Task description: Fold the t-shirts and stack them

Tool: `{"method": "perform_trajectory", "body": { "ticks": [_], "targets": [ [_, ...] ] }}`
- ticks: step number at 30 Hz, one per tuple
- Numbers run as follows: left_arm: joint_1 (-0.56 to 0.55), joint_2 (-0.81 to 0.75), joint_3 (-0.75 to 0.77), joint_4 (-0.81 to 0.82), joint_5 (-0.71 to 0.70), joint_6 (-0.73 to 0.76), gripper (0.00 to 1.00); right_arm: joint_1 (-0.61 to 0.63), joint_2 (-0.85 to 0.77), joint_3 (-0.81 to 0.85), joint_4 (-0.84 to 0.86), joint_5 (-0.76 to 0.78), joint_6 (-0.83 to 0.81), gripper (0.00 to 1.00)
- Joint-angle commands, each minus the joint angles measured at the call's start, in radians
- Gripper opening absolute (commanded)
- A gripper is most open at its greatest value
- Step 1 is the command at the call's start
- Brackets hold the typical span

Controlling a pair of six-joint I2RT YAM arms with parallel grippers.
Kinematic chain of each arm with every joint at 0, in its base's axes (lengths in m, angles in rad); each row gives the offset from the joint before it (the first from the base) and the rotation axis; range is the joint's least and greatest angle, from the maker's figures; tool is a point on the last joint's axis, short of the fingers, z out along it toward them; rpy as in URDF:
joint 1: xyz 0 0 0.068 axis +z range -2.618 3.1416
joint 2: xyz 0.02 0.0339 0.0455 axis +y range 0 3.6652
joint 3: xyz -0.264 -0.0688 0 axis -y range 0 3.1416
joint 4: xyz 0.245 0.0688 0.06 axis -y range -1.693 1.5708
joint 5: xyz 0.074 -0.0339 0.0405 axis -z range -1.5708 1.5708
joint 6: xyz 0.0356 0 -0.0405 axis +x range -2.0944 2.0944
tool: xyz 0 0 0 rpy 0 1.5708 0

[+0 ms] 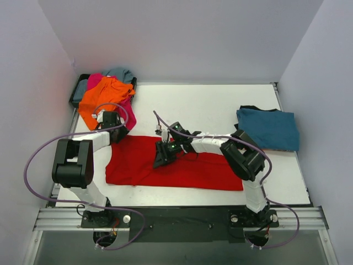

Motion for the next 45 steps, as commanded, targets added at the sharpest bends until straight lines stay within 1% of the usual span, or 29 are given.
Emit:
{"method": "perform_trajectory", "body": {
  "ticks": [1, 5, 7, 9, 11, 14, 18, 20, 21, 24, 25, 27, 29, 32, 35, 38, 41, 45],
  "targets": [
    [0.012, -0.015, 0.027, -0.035, -0.04, 0.027, 0.51, -0.029, -0.156, -0.132, -0.045, -0.057, -0.079, 0.34],
    [0.01, -0.02, 0.028, -0.038, -0.042, 0.03, 0.51, -0.081, -0.294, -0.277, -0.091, -0.048, -0.108, 0.4],
    [0.01, -0.024, 0.031, -0.039, -0.042, 0.035, 0.51, -0.098, -0.346, -0.307, -0.123, -0.033, -0.126, 0.42],
    [0.003, -0.041, 0.031, -0.042, -0.048, 0.044, 0.51, -0.103, -0.387, -0.312, -0.144, -0.018, -0.132, 0.45],
    [-0.014, -0.069, 0.03, -0.05, -0.059, 0.049, 0.51, -0.1, -0.409, -0.281, -0.157, -0.005, -0.132, 0.47],
    [-0.056, -0.134, 0.046, -0.085, -0.094, 0.053, 0.53, -0.075, -0.4, -0.221, -0.16, 0.022, -0.117, 0.47],
    [-0.103, -0.219, 0.079, -0.176, -0.172, 0.063, 0.57, -0.041, -0.359, -0.17, -0.109, 0.085, -0.071, 0.44],
    [-0.119, -0.266, 0.074, -0.206, -0.198, 0.061, 0.58, -0.018, -0.322, -0.132, -0.105, 0.117, -0.047, 0.4],
    [-0.122, -0.303, 0.068, -0.216, -0.198, 0.058, 0.58, -0.008, -0.296, -0.124, -0.102, 0.13, -0.04, 0.36],
    [-0.155, -0.366, 0.006, -0.219, -0.182, 0.029, 0.57, 0.035, -0.244, -0.117, -0.083, 0.163, -0.008, 0.31],
    [-0.163, -0.398, -0.013, -0.213, -0.183, 0.024, 0.57, 0.04, -0.236, -0.123, -0.073, 0.173, -0.002, 0.28],
    [-0.182, -0.43, -0.062, -0.199, -0.189, 0.009, 0.56, 0.049, -0.207, -0.141, -0.031, 0.171, 0.027, 0.26],
    [-0.191, -0.444, -0.122, -0.146, -0.166, -0.006, 0.54, 0.062, -0.175, -0.164, 0.018, 0.153, 0.059, 0.22],
    [-0.195, -0.412, -0.191, -0.086, -0.119, -0.031, 0.53, 0.071, -0.138, -0.201, 0.055, 0.151, 0.089, 0.18],
    [-0.192, -0.322, -0.19, -0.075, -0.112, -0.042, 0.52, 0.074, -0.141, -0.244, 0.072, 0.163, 0.101, 0.17],
    [-0.191, -0.288, -0.148, -0.111, -0.134, -0.028, 0.52, 0.074, -0.161, -0.261, 0.046, 0.183, 0.086, 0.16],
    [-0.192, -0.325, -0.139, -0.136, -0.152, -0.02, 0.52, 0.072, -0.211, -0.241, -0.032, 0.216, 0.038, 0.17],
    [-0.197, -0.412, -0.154, -0.164, -0.168, -0.011, 0.52, 0.056, -0.347, -0.232, -0.124, 0.294, -0.014, 0.2]
  ]
}}
